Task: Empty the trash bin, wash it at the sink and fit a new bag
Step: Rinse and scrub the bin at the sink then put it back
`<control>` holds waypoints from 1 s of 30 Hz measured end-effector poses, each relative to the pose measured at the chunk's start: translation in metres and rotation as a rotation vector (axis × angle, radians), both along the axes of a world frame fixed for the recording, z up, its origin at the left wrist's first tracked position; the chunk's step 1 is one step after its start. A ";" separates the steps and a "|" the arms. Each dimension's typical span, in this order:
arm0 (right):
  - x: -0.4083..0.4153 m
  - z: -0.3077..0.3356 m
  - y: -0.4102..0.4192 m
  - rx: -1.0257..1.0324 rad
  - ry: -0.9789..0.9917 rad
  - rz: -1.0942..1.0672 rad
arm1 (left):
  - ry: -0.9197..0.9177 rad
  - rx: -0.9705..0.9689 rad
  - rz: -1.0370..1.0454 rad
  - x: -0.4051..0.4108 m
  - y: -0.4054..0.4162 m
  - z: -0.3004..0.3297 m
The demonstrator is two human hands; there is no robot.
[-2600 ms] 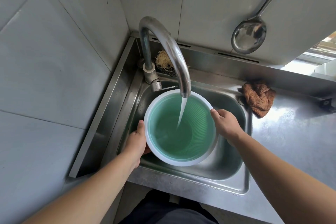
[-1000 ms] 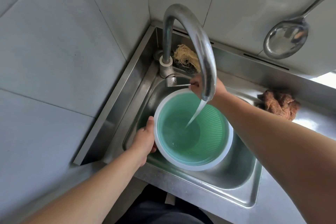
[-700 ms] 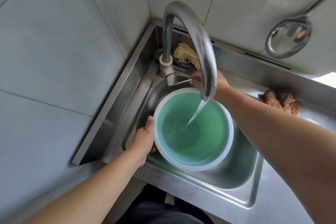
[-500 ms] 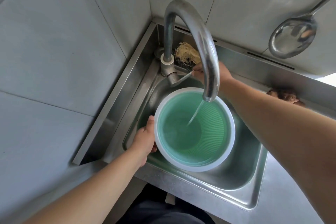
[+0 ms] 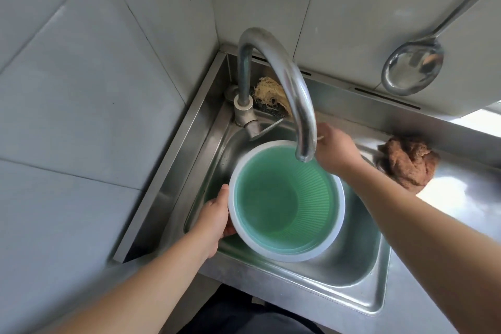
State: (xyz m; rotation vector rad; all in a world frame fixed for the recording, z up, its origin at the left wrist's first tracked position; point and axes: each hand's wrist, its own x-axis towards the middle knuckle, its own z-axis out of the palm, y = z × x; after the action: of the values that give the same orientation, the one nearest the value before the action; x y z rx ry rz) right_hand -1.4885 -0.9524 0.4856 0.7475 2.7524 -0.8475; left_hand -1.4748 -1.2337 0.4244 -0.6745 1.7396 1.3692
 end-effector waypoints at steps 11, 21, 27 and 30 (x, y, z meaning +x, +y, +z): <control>0.150 -0.053 -0.035 -0.302 -0.055 -0.548 | 0.194 -0.049 -0.105 -0.026 0.017 0.012; 0.152 -0.040 -0.041 -0.423 0.168 -1.076 | 0.291 -0.167 -0.166 -0.022 0.068 0.021; 0.146 -0.017 -0.018 -0.417 0.186 -1.070 | 0.258 -0.137 -0.185 -0.030 0.089 0.036; 0.135 -0.008 -0.019 -0.436 0.218 -1.035 | 0.266 -0.138 -0.149 -0.035 0.085 0.045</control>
State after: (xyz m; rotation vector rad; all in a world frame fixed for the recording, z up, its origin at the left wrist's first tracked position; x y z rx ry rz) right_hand -1.3530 -0.9712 0.4781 2.0864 2.0420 -1.6779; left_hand -1.5102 -1.1486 0.4690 -0.4401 2.0667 1.2898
